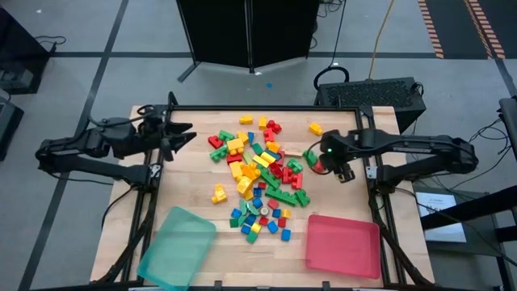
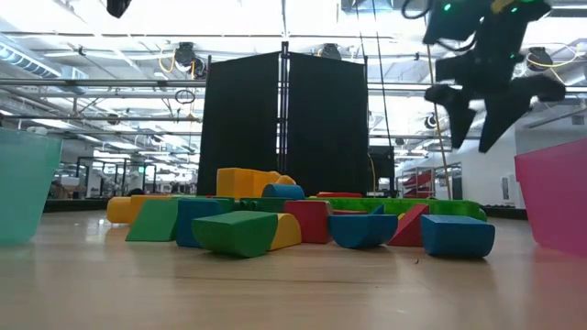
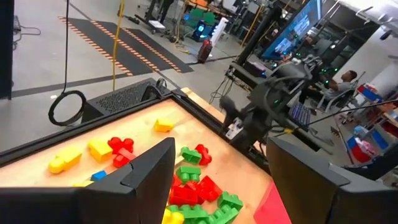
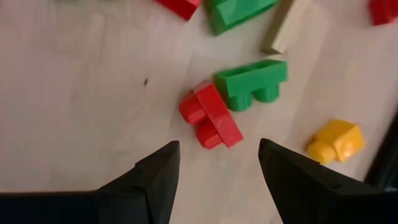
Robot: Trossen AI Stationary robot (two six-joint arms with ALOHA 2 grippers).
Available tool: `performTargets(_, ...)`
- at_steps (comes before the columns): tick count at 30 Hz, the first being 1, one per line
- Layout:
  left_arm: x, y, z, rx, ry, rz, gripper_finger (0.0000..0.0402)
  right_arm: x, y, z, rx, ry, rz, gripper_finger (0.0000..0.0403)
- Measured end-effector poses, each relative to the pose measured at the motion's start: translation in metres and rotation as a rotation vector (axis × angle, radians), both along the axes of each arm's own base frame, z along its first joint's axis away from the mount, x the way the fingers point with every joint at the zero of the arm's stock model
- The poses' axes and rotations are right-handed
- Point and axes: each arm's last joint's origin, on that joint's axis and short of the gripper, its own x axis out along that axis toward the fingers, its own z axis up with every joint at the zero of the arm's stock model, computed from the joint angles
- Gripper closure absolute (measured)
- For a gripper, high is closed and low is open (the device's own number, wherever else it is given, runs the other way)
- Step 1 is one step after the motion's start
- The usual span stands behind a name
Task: Sort blocks by size
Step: Put the 2-stud red game piece into the pink bin
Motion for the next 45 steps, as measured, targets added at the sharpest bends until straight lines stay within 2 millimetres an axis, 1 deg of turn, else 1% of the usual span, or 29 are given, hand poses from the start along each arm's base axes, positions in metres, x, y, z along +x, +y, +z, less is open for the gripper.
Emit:
performTargets(5, -0.006, 0.0, 0.0, 0.008, 0.003, 0.003, 0.0146, 0.017, -0.012, -0.019, 0.03, 0.047, 0.003, 0.0186)
performTargets(8, -0.008, 0.0, -0.001, 0.009, 0.015, 0.008, 0.0146, 0.022, -0.019, -0.028, 0.038, 0.079, -0.007, 0.0186)
performTargets(12, -0.008, 0.0, -0.002, 0.01, 0.021, 0.011, 0.0146, 0.025, -0.027, -0.035, 0.064, 0.095, 0.0, 0.0186)
performTargets(16, -0.008, 0.001, -0.002, 0.011, 0.02, 0.014, 0.0146, 0.023, -0.036, -0.041, 0.072, 0.101, 0.011, 0.0186)
performTargets(18, -0.008, 0.001, -0.002, 0.01, 0.02, 0.019, 0.0146, 0.019, -0.038, -0.049, 0.073, 0.106, 0.008, 0.0186)
performTargets(25, -0.008, 0.001, -0.001, 0.014, 0.017, 0.045, 0.0146, 0.01, -0.037, -0.071, 0.07, 0.112, 0.028, 0.0186)
performTargets(32, -0.008, 0.002, -0.001, 0.014, 0.015, 0.08, 0.0146, 0.008, -0.037, -0.086, 0.04, 0.047, 0.039, 0.0188)
performTargets(35, -0.008, 0.002, -0.001, 0.014, 0.015, 0.08, 0.0146, 0.002, -0.034, -0.094, 0.06, 0.07, 0.001, 0.0203)
performTargets(40, -0.008, 0.002, -0.001, 0.014, 0.015, 0.081, 0.0146, -0.003, -0.032, -0.099, 0.074, 0.076, -0.06, 0.0255)
performTargets(45, -0.008, 0.002, -0.001, 0.015, 0.015, 0.081, 0.0146, -0.004, -0.032, -0.099, 0.079, 0.072, -0.179, 0.0255)
